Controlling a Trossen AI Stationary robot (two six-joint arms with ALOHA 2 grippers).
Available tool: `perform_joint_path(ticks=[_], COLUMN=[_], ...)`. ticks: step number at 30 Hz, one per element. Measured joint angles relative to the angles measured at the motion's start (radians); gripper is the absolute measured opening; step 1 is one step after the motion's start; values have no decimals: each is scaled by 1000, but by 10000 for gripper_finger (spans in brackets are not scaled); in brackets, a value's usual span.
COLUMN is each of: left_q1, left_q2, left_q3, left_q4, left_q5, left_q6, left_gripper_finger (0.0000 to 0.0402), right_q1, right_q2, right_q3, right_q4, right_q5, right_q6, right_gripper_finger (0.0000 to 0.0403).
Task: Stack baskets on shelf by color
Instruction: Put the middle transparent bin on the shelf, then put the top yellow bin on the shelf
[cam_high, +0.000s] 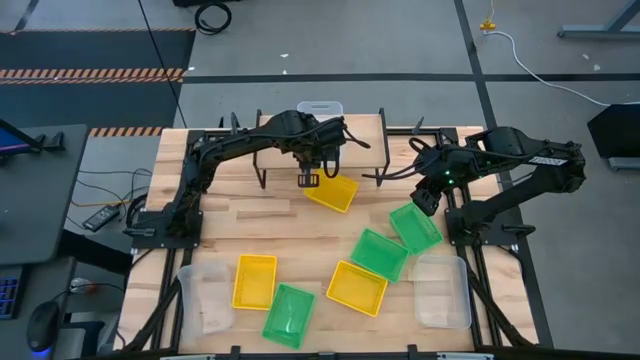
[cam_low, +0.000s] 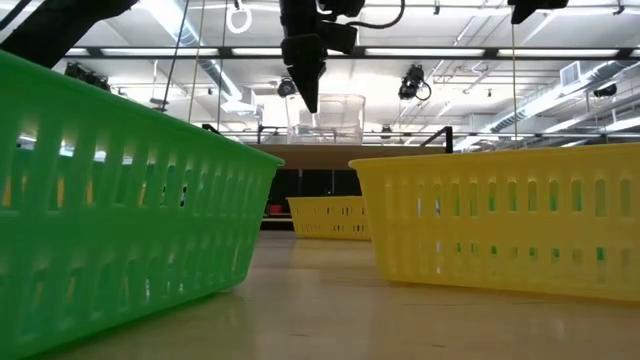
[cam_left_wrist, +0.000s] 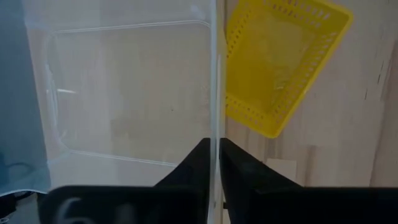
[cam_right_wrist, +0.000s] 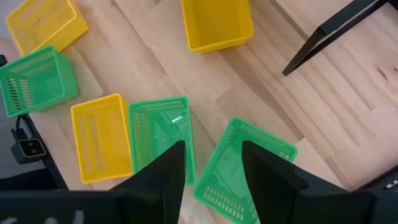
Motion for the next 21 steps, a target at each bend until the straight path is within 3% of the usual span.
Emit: perform_joint_path(ticks=[9,21], left_q1=[0,-24], left_q2=[-33,-149], left_q3=[0,0], left_q4=[16,11], left_q5=[0,-3], left_q6=[-3,-86], left_gripper_finger=[68,168], right_q1=[0,0], right_q2=[0,0], right_q3=[0,0], right_q4=[0,0], right_q5=[3,3], right_q6=[0,-8], right_gripper_finger=[164,164])
